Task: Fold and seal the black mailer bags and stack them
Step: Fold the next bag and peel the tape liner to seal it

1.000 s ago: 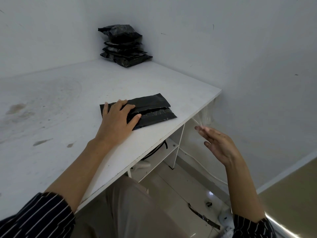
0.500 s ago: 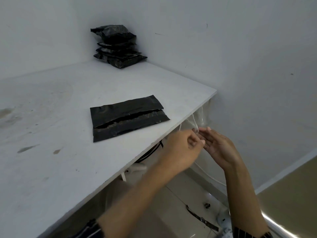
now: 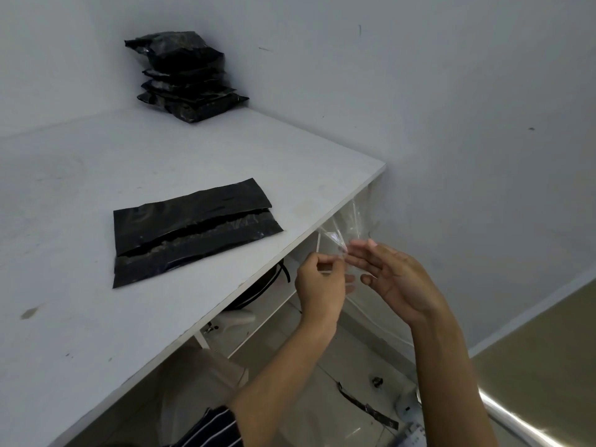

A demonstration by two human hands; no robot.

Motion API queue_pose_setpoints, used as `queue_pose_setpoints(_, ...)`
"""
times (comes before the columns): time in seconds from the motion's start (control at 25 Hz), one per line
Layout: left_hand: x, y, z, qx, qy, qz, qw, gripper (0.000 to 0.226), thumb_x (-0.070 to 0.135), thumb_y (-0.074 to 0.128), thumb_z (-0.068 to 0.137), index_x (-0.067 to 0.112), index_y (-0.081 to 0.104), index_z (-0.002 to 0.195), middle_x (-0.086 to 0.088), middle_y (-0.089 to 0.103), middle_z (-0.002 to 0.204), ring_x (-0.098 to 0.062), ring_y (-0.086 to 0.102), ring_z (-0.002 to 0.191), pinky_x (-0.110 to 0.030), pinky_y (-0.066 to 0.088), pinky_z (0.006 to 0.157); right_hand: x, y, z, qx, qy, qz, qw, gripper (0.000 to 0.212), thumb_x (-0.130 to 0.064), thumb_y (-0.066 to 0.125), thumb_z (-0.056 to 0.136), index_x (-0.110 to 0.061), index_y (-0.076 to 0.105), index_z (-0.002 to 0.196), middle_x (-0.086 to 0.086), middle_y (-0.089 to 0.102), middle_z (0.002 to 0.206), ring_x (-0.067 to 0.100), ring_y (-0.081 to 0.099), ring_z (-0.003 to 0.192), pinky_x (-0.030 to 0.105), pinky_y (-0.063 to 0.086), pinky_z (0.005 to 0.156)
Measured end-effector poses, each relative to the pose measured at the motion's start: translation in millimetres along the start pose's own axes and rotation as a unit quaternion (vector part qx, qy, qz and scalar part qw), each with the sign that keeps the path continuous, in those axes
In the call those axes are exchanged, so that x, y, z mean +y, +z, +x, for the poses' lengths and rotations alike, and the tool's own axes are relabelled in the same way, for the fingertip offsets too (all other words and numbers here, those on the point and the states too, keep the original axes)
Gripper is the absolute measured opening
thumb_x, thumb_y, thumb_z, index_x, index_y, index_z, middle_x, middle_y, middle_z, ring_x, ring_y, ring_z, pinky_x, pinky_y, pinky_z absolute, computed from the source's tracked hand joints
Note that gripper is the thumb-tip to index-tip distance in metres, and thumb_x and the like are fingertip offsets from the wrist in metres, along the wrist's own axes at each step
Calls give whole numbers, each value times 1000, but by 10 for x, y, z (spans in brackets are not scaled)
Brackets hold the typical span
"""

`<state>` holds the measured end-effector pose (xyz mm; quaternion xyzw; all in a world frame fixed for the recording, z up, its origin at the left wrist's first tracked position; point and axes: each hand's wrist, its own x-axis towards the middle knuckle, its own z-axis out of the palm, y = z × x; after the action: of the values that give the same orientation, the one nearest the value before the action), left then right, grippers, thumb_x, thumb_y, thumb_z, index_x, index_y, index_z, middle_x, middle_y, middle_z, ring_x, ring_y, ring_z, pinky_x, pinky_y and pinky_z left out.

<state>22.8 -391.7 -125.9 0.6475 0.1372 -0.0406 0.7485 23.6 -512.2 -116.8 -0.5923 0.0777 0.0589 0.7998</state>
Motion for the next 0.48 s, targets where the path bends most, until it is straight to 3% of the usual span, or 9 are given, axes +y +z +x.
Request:
queue_pose_setpoints(0.16,-86,-20,-45,25,-36,-84,995,12,4,53,92,4,57,81,-11,65,85,-18,63,62,-29,56,59,-35,2,29,-3,15,19,1000,31,-21,48,94,-2,57,117,14,70,111,23,68,99,28,45,65)
queue_pose_setpoints(0.28,-95,-30,-45,39,-75,-150,985,13,6,54,93,4,58,81,-13,67,90,-20,64,64,-27,56,57,-33,40,50,5,26,27,999,27,-21,48,95,-3,57,112,15,70,108,24,70,96,26,44,60)
queue_pose_setpoints(0.48,-246,-49,-66,62,-77,-136,986,11,8,54,94,2,58,86,-11,68,90,-16,65,59,-27,57,57,-30,88,77,35,23,-14,999,25,-22,51,95,-3,58,109,17,72,103,28,70,96,24,40,52)
